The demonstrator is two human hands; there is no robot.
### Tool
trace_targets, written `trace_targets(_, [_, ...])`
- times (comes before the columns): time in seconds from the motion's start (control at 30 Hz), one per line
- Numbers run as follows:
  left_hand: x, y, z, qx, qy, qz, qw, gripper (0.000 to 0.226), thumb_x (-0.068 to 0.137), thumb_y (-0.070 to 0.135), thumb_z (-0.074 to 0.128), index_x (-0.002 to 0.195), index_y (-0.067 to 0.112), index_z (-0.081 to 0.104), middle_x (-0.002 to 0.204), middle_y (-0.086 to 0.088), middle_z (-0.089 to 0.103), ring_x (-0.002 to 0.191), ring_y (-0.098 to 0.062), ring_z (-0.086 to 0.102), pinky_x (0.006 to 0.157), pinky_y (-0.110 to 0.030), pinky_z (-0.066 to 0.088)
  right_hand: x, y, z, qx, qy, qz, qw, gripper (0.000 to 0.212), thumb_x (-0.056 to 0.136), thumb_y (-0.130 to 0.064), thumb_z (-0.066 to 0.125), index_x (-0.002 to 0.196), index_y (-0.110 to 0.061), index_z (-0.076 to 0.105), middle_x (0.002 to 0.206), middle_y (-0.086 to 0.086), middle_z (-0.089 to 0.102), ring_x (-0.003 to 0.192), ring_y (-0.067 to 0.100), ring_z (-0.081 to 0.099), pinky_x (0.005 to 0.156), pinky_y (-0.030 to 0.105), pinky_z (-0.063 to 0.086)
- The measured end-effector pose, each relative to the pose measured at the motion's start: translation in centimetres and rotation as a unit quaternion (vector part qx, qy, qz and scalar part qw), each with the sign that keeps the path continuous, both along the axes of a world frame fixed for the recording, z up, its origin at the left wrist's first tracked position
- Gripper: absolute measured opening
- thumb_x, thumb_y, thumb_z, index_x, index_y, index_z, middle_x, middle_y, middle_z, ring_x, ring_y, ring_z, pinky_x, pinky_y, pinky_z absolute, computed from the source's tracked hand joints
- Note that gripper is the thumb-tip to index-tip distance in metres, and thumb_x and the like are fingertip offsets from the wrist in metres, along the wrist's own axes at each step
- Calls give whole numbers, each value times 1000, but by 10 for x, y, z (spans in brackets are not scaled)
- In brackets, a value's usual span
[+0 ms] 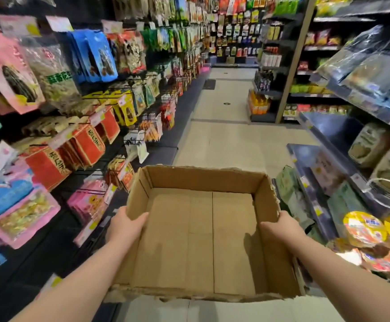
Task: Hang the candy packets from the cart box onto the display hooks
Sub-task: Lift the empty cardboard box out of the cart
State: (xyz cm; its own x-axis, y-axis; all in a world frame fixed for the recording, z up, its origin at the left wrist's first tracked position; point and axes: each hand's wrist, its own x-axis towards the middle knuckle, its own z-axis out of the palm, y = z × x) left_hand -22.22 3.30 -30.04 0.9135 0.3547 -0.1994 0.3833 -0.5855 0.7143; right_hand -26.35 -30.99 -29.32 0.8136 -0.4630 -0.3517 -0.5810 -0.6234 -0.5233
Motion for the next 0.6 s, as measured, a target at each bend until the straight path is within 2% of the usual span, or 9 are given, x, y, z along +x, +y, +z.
trace_targets(0.1, [41,-9,0,13,4,1,1000,63,89,42,63,138,8,43,133,-15,56,119,-35,54,89,-38,44,42,-8,0,1,0,1,1000,55,88,-36,59,133,-9,42,123,12,57,109,29,57,80,32,48])
trace_targets(0.2, [85,-13,-8,10,17,-1,1000,69,88,44,64,142,10,38,137,-14,53,123,-37,51,97,-43,43,83,-13,-1,10,0,-2,1000,54,88,-35,59,133,-9,43,124,13,58,110,30,57,80,32,47])
trace_targets(0.33, [155,-15,-20,2,29,-14,999,72,86,46,65,143,11,38,138,-15,52,124,-37,50,99,-45,44,140,-15,-4,5,4,-26,1000,56,85,-37,61,131,-10,43,122,12,58,108,30,58,91,42,50])
trace_targets(0.47, [235,-18,-28,-6,29,-45,999,77,86,49,64,147,13,32,144,-14,47,129,-37,46,104,-49,42,201,-13,-9,13,7,-49,999,54,87,-35,61,131,-9,42,105,7,53,95,26,55,85,39,51])
trace_targets(0.6, [308,-18,-33,-2,34,-63,997,78,87,49,63,148,13,30,148,-13,43,133,-36,43,106,-49,40,257,-7,-10,16,11,-73,997,56,87,-34,62,132,-8,42,106,8,53,99,27,57,90,44,52])
